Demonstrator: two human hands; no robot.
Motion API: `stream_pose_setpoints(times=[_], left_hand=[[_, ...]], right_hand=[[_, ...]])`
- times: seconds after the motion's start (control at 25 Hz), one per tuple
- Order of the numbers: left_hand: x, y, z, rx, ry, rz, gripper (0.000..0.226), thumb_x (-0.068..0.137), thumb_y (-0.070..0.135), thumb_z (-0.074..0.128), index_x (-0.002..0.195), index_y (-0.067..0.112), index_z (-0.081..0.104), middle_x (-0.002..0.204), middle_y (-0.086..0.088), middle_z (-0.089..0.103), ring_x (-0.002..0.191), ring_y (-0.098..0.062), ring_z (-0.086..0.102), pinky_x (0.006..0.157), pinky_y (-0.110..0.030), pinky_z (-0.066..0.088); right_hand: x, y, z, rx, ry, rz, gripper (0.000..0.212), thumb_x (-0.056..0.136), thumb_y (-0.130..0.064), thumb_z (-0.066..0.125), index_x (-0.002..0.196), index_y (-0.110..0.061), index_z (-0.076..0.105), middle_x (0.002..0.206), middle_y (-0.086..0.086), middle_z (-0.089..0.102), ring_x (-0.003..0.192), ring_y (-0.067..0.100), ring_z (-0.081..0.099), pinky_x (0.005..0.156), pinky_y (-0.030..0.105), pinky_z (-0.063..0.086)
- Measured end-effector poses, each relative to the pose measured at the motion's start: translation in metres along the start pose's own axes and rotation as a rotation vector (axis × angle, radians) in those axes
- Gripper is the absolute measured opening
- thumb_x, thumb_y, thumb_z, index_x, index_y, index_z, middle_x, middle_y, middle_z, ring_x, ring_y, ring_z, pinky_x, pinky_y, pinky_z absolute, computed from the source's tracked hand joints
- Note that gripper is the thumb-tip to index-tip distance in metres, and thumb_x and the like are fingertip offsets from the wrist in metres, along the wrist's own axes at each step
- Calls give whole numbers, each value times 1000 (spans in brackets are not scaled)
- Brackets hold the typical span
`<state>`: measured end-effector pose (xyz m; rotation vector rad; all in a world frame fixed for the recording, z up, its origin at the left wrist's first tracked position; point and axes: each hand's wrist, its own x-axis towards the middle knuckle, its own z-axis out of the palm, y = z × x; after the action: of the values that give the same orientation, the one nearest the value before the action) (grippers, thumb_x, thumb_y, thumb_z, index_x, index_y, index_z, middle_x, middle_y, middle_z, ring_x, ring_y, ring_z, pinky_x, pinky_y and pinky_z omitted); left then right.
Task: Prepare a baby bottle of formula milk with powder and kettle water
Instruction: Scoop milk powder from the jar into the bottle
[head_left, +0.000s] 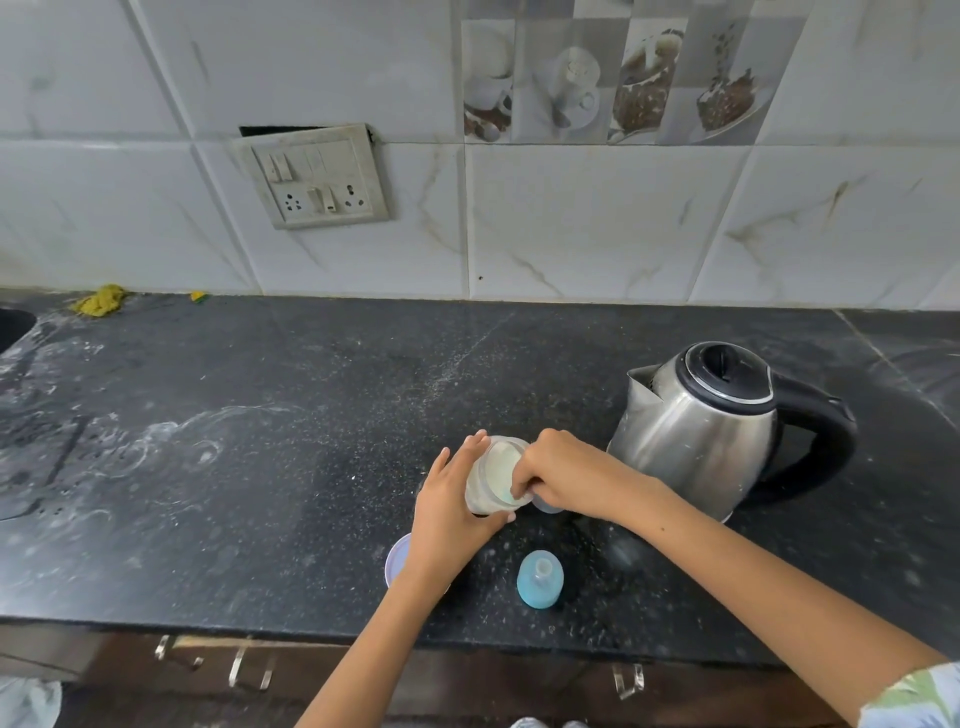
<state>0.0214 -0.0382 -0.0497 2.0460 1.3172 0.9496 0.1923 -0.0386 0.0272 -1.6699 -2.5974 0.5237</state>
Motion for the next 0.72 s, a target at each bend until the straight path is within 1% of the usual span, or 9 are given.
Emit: stream_pose_setpoints(times=[0.04, 0.08, 0.16, 0.2, 0.28, 0.36, 0.48, 0.6, 0.72], left_hand=[[-1, 0, -1, -6, -2, -5, 84, 61, 29, 88, 135, 21, 50, 142, 16, 46, 131, -7, 47, 115, -13, 11], [-1, 1, -1, -15, -4, -9, 84, 61, 29, 88, 135, 20, 50, 141, 15, 46, 131, -7, 47, 114, -11, 10], [-3, 2, -2, -28, -1, -22, 84, 61, 28, 88, 135, 20, 50, 142, 12, 48, 131, -8, 47, 113, -9, 9], [-3, 2, -3, -32, 7, -33, 84, 61, 27, 88, 135, 20, 50, 143, 10, 48, 131, -9, 47, 113, -8, 8], [-1, 4, -4, -33, 32, -60, 85, 59, 25, 89, 135, 18, 51, 143, 9, 49, 130, -10, 47, 113, -11, 10], [1, 5, -6, -37, 50, -82, 86, 58, 23, 90, 134, 17, 51, 143, 7, 50, 130, -12, 47, 116, -21, 15], [1, 5, -10, -47, 62, -94, 86, 58, 23, 90, 135, 16, 51, 143, 7, 49, 131, -13, 46, 118, -30, 20], [2, 5, -13, -52, 72, -101, 86, 58, 24, 91, 134, 17, 51, 142, 6, 51, 131, -14, 46, 117, -30, 20], [3, 7, -14, -65, 85, -104, 83, 58, 24, 90, 132, 19, 53, 141, 5, 52, 130, -14, 47, 116, -29, 19]], right_hand=[[-2, 0, -3, 98, 16, 6, 23, 83, -1, 64, 97, -12, 79, 91, 6, 76, 77, 12, 66, 73, 21, 49], [-4, 0, -5, 190, 32, 15, 20, 82, -3, 68, 94, -13, 80, 87, 2, 77, 70, 2, 63, 71, 13, 45], [-5, 0, -9, 346, 98, 57, 15, 78, -4, 74, 90, -11, 81, 73, -7, 74, 59, -8, 59, 64, 5, 42], [-6, 1, -9, 422, 149, 107, 14, 76, -5, 77, 88, -11, 81, 71, -7, 73, 58, -8, 60, 63, 5, 43], [-9, 4, -8, 606, 263, 241, 12, 74, -5, 81, 85, -10, 81, 75, 3, 77, 66, 2, 69, 66, 8, 51], [-12, 8, -4, 737, 385, 351, 10, 73, -6, 83, 81, -10, 80, 76, 6, 77, 75, 15, 73, 72, 20, 58], [-17, 12, 3, 735, 528, 412, 8, 72, -10, 84, 77, -15, 80, 76, -1, 76, 76, 12, 70, 76, 27, 57], [-22, 13, 13, 704, 576, 381, 7, 77, -8, 81, 80, -14, 79, 78, 1, 77, 76, 14, 73, 76, 30, 60], [-24, 12, 22, 687, 649, 358, 9, 79, -4, 78, 81, -12, 78, 82, 1, 77, 75, 7, 73, 74, 21, 59]])
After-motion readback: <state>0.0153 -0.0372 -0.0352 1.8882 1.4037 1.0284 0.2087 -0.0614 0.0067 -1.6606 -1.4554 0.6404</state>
